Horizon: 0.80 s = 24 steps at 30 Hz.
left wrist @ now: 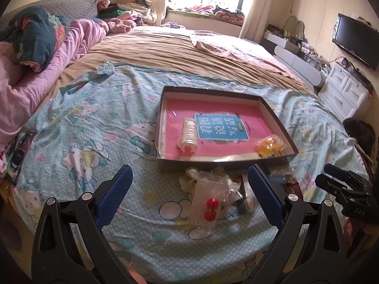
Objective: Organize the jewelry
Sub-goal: 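Grasp the bagged red-bead earrings with left tool while right grasps the brown watch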
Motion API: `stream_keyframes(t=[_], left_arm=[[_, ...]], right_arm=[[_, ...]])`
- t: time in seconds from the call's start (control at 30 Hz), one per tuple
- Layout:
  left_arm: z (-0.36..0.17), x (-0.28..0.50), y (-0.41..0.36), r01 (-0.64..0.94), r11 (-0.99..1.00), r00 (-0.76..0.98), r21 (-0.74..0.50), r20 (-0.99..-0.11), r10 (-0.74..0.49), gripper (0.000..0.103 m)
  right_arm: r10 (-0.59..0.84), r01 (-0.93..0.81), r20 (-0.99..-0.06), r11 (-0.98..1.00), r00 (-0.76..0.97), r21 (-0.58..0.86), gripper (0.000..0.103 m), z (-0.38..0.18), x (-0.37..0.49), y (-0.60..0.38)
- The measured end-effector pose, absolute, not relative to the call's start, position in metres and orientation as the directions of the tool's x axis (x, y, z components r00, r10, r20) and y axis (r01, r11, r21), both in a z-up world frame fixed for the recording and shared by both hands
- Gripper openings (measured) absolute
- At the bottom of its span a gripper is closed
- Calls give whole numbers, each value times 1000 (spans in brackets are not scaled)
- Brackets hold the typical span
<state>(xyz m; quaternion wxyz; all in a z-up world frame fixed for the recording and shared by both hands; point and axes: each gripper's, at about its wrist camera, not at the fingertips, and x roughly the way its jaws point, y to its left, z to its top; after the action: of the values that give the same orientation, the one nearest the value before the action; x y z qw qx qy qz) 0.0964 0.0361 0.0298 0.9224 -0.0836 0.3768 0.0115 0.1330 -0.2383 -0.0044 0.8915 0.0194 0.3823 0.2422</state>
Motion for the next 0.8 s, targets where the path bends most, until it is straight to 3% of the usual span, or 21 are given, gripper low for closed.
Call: stream_keyframes(t=[0.8], left_arm=[[-20, 93, 26, -54, 995, 625, -89, -780, -36, 91]], right_arm=[[434, -423, -734, 879, 522, 220, 80, -36, 130, -236]])
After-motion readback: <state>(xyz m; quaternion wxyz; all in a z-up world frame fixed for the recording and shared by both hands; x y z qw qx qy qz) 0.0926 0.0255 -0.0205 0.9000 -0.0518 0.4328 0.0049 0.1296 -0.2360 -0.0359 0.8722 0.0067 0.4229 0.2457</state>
